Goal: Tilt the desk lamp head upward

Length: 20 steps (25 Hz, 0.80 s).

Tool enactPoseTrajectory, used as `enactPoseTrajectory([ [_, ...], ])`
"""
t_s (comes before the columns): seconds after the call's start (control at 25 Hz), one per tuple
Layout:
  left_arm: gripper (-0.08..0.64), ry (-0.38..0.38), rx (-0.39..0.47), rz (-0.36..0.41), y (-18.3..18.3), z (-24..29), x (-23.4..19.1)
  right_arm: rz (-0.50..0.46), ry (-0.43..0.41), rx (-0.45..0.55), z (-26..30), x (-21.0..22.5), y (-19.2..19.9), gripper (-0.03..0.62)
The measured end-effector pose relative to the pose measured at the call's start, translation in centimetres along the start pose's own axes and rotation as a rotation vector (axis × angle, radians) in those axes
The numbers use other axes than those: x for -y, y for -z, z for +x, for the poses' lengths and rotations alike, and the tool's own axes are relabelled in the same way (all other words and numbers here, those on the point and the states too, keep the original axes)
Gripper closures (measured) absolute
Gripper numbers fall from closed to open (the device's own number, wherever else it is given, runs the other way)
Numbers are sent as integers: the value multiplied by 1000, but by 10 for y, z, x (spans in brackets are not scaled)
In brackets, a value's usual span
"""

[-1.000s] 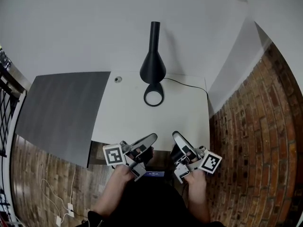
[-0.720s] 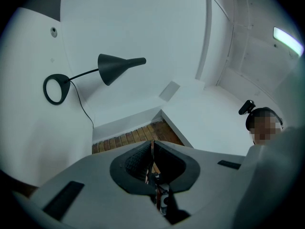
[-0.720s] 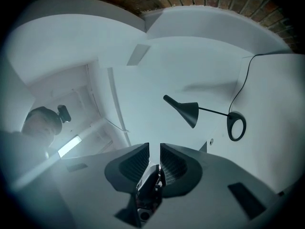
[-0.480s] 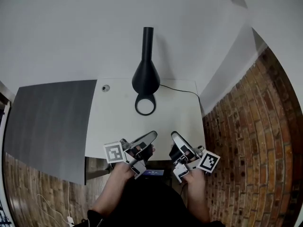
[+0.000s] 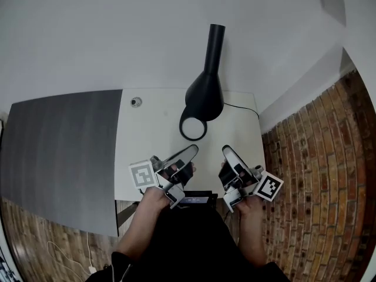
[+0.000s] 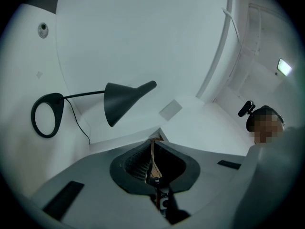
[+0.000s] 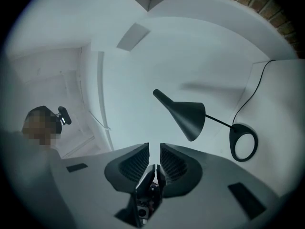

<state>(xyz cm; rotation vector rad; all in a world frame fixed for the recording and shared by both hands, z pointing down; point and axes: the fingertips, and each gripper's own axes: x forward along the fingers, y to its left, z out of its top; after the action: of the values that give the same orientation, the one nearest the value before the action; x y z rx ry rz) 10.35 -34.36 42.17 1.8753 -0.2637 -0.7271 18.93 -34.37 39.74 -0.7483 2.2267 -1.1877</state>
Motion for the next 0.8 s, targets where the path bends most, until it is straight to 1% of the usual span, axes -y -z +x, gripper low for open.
enactPoseTrajectory([
  [0.2,541,-30,39,-43,-22,-18,-23,22,42,-8,14,15,11,517],
  [0.28,541,-41,55,-44,-29,-24,-28,28,49,-19,20,21,12,517],
  [0.4,541,-66,78,-25,-42,-28,-37,14,36,-45,34,28,8,517],
  [0.52,541,-95,99,-5,-52,-26,-46,2,31,-91,44,36,7,517],
  [0.68,541,-168,77,91,-58,-22,-62,-10,20,-148,45,48,6,511],
  [0.8,541,-214,69,97,-57,-17,-78,-18,-10,-166,43,55,-2,484],
])
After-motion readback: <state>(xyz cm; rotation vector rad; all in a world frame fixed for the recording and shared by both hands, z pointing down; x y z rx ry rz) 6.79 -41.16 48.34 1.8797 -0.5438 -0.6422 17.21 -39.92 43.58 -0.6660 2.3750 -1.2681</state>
